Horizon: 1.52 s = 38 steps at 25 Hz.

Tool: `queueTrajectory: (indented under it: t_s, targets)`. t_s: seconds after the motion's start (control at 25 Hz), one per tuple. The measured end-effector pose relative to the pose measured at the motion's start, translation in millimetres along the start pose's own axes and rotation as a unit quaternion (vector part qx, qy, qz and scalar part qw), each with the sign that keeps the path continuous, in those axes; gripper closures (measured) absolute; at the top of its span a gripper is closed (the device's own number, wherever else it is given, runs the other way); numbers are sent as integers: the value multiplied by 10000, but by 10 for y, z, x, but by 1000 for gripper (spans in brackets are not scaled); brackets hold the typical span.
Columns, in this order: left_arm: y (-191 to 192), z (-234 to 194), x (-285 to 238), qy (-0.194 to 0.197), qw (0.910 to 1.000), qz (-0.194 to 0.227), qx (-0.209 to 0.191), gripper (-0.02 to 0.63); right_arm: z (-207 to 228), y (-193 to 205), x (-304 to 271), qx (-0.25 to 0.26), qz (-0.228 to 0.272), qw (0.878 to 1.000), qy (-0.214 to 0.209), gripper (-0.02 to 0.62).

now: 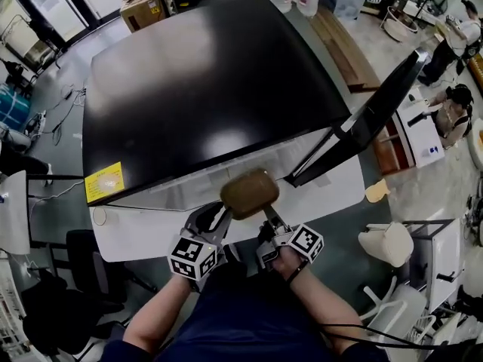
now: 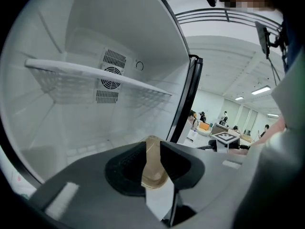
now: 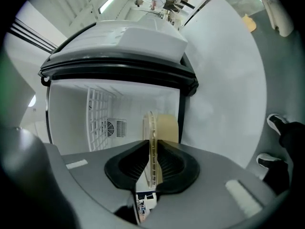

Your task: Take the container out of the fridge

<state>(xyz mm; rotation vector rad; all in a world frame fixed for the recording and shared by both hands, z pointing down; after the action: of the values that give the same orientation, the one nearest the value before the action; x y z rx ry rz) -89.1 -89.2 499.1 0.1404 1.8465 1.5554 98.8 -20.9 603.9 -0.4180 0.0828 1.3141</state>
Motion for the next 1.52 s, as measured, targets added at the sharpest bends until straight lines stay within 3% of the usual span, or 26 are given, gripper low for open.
queueTrajectory:
  t_s: [0.24, 0.4, 0.56, 0.72, 0.84, 1.16, 1.36, 1.52]
  targets:
    - [-54, 68, -124, 229, 9997, 43, -85, 512, 7, -21, 194, -15, 78, 9997, -235, 534]
    - [-39, 112, -192, 393, 9991, 30, -147, 512, 47, -35, 348, -29, 244, 9996, 114, 534]
    - [-26, 165, -228, 557, 9983, 17, -195, 513, 81, -68, 439, -54, 339, 9993, -151, 534]
    - [-21, 222, -278, 745, 9969, 21, -239, 513, 112, -130, 648, -51, 659, 9975, 264, 535]
    - [-16, 275, -329, 888, 9957, 18, -279, 514, 142, -201, 711, -20, 803, 9968, -13, 535]
    - [-35, 432, -464, 1268, 9911, -20, -412, 514, 241, -335, 944, -46, 1186, 9927, -197, 535]
    - [-42, 516, -544, 1417, 9888, -70, -466, 513, 330, -486, 1149, -164, 1570, 9869, 327, 535]
    - [-39, 562, -601, 1486, 9876, -120, -496, 512, 389, -633, 1215, -175, 1706, 9849, 218, 535]
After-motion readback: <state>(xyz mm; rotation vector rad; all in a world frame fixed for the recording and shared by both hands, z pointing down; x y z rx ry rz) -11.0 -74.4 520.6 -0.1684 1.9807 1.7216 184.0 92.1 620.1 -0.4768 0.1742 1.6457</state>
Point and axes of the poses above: the fingertips, and each gripper's own axes: x backward along the fingers, z to its right, y out of its underside, the point moved 7 cm from there along x, backward along the fingers, and after that the axes turned 15 degrees about -x, right-handed, at the moved point
